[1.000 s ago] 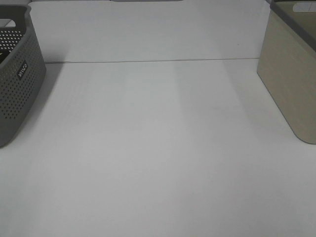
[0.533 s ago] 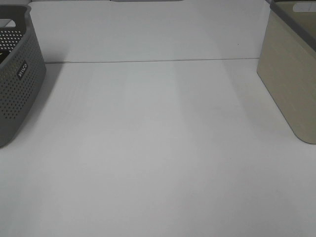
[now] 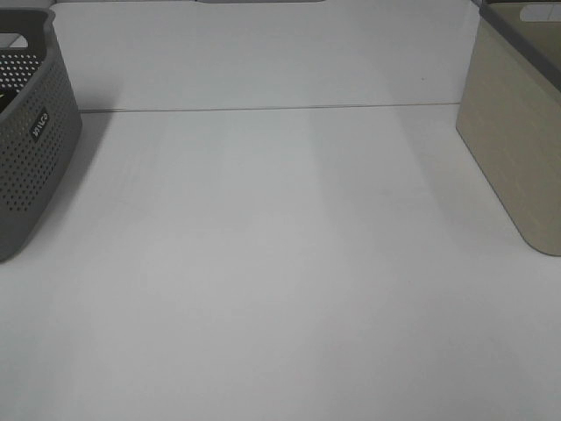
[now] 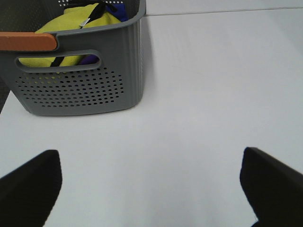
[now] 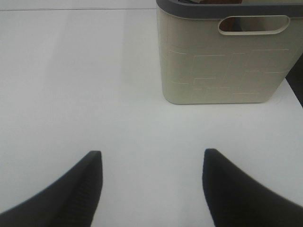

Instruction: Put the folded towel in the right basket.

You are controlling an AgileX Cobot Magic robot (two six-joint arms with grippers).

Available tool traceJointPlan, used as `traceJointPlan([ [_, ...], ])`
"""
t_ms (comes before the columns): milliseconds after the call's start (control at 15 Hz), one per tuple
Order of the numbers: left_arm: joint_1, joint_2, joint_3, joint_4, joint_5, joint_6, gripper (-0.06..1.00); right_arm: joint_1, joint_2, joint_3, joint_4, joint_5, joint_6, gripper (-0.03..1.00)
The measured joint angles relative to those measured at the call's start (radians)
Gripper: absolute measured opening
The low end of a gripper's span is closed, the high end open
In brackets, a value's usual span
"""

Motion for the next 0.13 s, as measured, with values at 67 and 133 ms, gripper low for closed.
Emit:
traceJointPlan([
  [67, 0.000, 0.000, 0.000, 0.000, 0.000, 0.000, 0.97, 0.000, 0.000, 0.000, 0.000, 0.000, 0.000, 0.59],
  [133, 0.000, 0.000, 0.000, 0.000, 0.000, 0.000, 0.97, 0.000, 0.000, 0.000, 0.000, 0.000, 0.000, 0.59],
])
